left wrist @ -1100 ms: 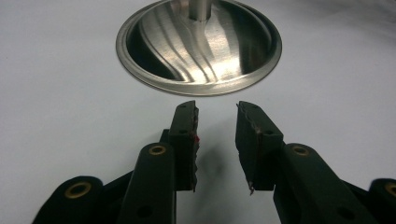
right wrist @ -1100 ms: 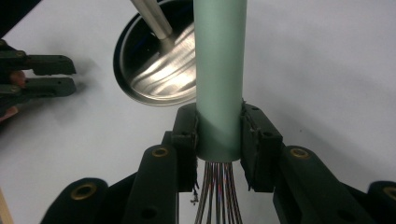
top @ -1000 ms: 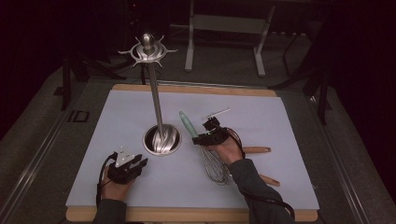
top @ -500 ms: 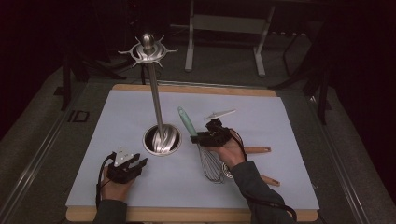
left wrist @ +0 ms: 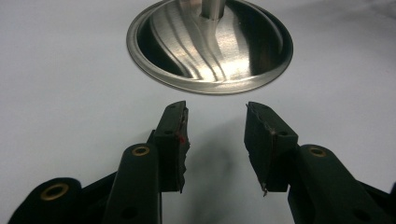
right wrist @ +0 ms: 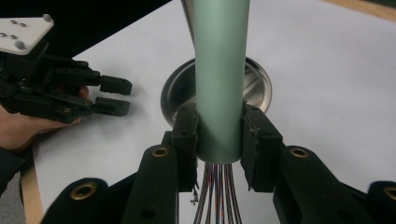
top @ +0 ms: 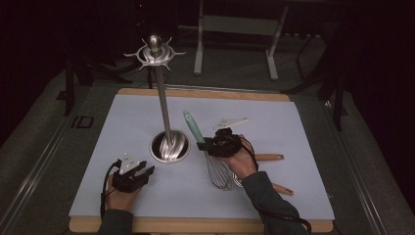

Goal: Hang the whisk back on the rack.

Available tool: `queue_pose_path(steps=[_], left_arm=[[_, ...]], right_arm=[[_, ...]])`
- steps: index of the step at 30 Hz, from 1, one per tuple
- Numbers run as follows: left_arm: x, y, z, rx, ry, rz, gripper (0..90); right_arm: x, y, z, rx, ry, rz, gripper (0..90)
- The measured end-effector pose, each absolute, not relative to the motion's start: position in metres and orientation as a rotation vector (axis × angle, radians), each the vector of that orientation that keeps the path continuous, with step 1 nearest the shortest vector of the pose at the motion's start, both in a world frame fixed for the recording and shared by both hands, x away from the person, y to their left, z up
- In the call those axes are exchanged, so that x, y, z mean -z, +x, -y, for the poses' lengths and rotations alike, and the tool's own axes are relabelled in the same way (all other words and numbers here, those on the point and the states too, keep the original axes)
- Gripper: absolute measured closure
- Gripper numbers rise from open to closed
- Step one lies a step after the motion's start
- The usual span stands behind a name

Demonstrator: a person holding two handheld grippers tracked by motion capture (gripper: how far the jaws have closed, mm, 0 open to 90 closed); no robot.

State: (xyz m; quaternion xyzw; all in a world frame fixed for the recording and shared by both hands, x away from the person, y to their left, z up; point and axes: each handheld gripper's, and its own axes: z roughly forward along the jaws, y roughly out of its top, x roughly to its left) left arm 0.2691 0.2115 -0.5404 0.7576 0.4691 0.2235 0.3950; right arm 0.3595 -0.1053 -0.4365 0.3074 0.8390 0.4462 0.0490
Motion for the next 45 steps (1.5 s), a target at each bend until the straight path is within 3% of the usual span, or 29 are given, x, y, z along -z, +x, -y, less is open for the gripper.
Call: queue_pose_path(steps=[21, 45], left_arm=[[0.540, 0.269, -0.211, -0.567, 1.921, -1.187, 59.7], [0.541, 0.269, -0.210, -0.568, 1.932, -1.185, 59.7]], right_arm=[[0.402, 0.350, 0.095, -1.447, 0.713, -2.482, 69.2], [0.365, 0.362, 0.113, -1.646, 0.485, -2.401, 69.2]])
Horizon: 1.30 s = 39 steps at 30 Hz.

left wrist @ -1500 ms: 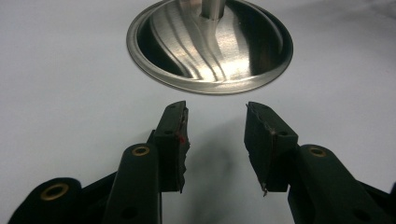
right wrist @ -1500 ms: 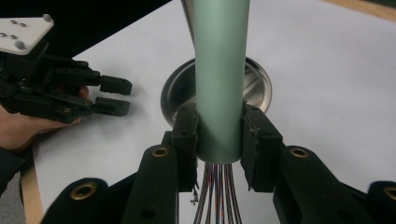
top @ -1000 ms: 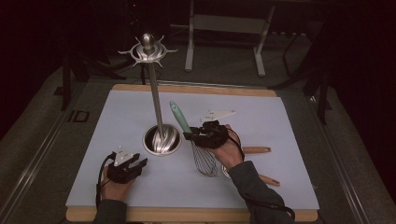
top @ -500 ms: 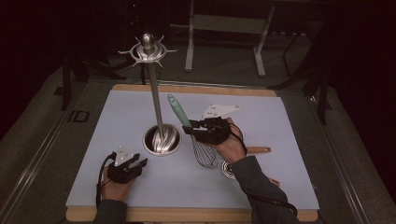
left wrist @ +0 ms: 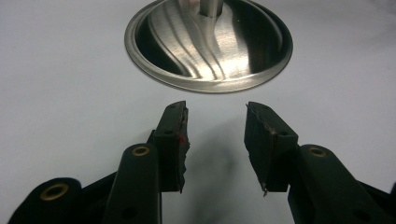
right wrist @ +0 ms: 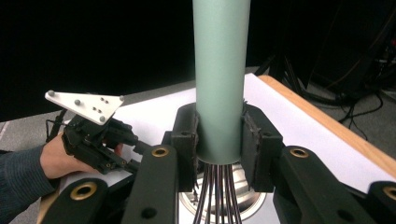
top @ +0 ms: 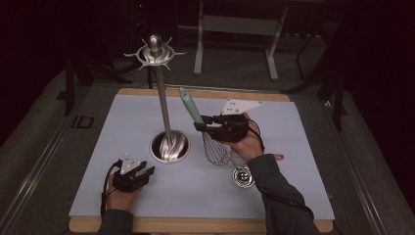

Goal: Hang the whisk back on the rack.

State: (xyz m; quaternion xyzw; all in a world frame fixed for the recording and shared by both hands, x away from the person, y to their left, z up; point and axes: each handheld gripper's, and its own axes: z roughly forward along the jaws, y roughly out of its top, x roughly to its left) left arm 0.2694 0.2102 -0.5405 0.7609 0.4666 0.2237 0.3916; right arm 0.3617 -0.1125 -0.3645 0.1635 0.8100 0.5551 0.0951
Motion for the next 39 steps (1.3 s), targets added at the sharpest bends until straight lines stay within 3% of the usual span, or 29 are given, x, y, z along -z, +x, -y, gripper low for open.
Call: queue_pose_path(steps=[16, 39], left_arm=[[0.541, 0.269, -0.210, -0.570, 1.934, -1.185, 59.7], [0.541, 0.269, -0.211, -0.566, 1.928, -1.188, 59.5]], right_arm=[[0.338, 0.368, 0.120, -1.795, 0.386, -2.339, 69.1], [0.315, 0.366, 0.099, -1.864, 0.288, -2.305, 69.1]])
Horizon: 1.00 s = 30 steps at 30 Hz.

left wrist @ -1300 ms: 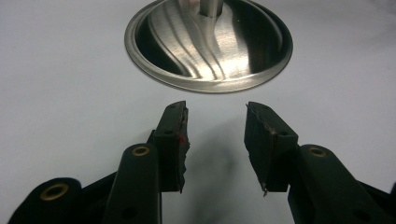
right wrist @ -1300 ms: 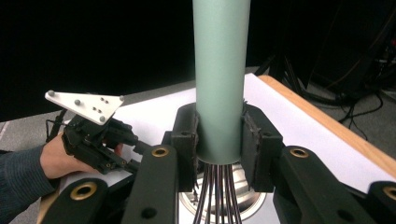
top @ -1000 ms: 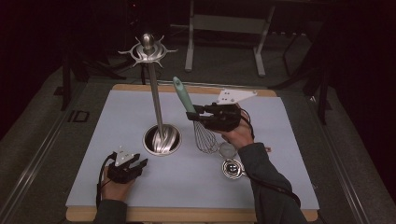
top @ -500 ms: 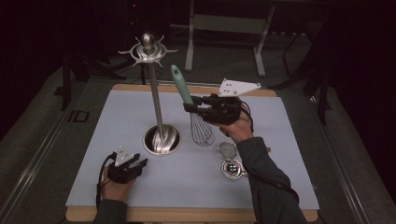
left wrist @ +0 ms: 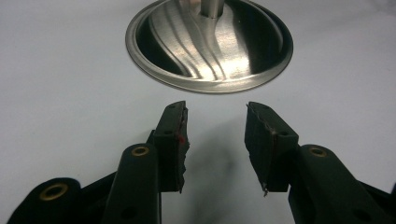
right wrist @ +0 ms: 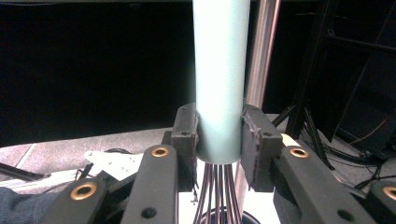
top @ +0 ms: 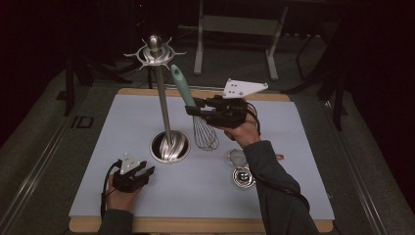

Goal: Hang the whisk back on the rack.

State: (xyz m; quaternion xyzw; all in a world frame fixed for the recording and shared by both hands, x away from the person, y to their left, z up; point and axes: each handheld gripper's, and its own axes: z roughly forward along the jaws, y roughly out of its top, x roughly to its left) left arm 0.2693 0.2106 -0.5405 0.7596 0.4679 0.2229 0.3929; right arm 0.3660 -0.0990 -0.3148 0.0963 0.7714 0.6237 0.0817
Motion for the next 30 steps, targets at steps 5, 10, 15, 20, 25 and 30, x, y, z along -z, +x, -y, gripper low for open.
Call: queue_pose_path(steps=[5, 10, 15, 20, 25, 30], left_arm=[[0.540, 0.269, -0.211, -0.565, 1.930, -1.188, 59.5], [0.541, 0.269, -0.211, -0.565, 1.929, -1.189, 59.4], [0.541, 0.269, -0.211, -0.565, 1.927, -1.189, 59.4], [0.540, 0.269, -0.211, -0.565, 1.930, -1.188, 59.4], [0.541, 0.269, -0.211, -0.566, 1.927, -1.186, 59.4], [0.541, 0.269, -0.210, -0.566, 1.928, -1.187, 59.4]], right_arm=[[0.313, 0.366, 0.094, -1.848, 0.273, -2.319, 69.1], [0.313, 0.366, 0.089, -1.830, 0.269, -2.335, 69.1], [0.313, 0.368, 0.086, -1.821, 0.278, -2.329, 69.1], [0.312, 0.368, 0.083, -1.812, 0.282, -2.329, 69.1], [0.312, 0.368, 0.081, -1.809, 0.280, -2.332, 69.1], [0.318, 0.372, 0.085, -1.836, 0.321, -2.321, 69.1]])
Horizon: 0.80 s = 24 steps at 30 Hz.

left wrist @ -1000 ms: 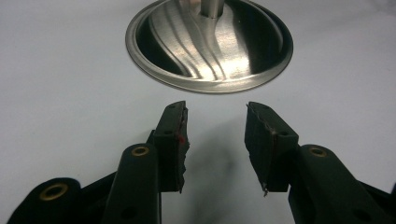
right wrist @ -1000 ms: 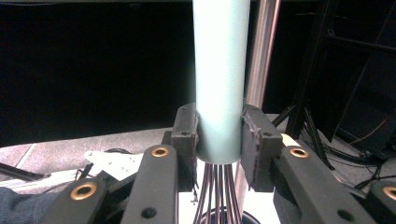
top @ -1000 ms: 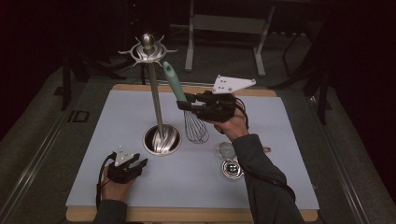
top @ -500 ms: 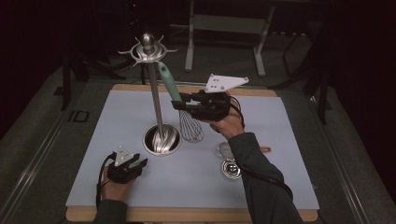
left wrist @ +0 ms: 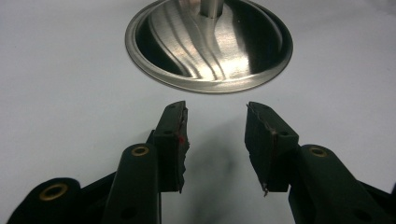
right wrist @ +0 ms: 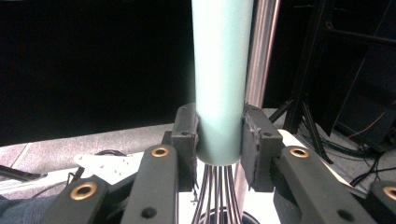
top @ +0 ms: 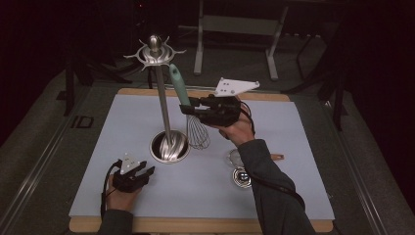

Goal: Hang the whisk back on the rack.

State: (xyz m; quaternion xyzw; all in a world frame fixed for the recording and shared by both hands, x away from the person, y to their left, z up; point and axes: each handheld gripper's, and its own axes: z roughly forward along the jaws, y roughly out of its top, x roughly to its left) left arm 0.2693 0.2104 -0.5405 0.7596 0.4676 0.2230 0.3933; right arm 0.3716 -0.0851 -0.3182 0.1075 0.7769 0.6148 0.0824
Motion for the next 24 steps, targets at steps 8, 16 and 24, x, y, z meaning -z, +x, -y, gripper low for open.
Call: queue_pose_path(steps=[8, 16, 24], left_arm=[[0.541, 0.269, -0.210, -0.569, 1.931, -1.187, 59.3], [0.541, 0.269, -0.210, -0.570, 1.933, -1.184, 59.3], [0.541, 0.269, -0.210, -0.571, 1.934, -1.184, 59.3]], right_arm=[[0.317, 0.375, 0.083, -1.810, 0.342, -2.324, 69.0], [0.317, 0.378, 0.072, -1.783, 0.403, -2.335, 68.5], [0.316, 0.378, 0.062, -1.725, 0.460, -2.331, 67.9]])
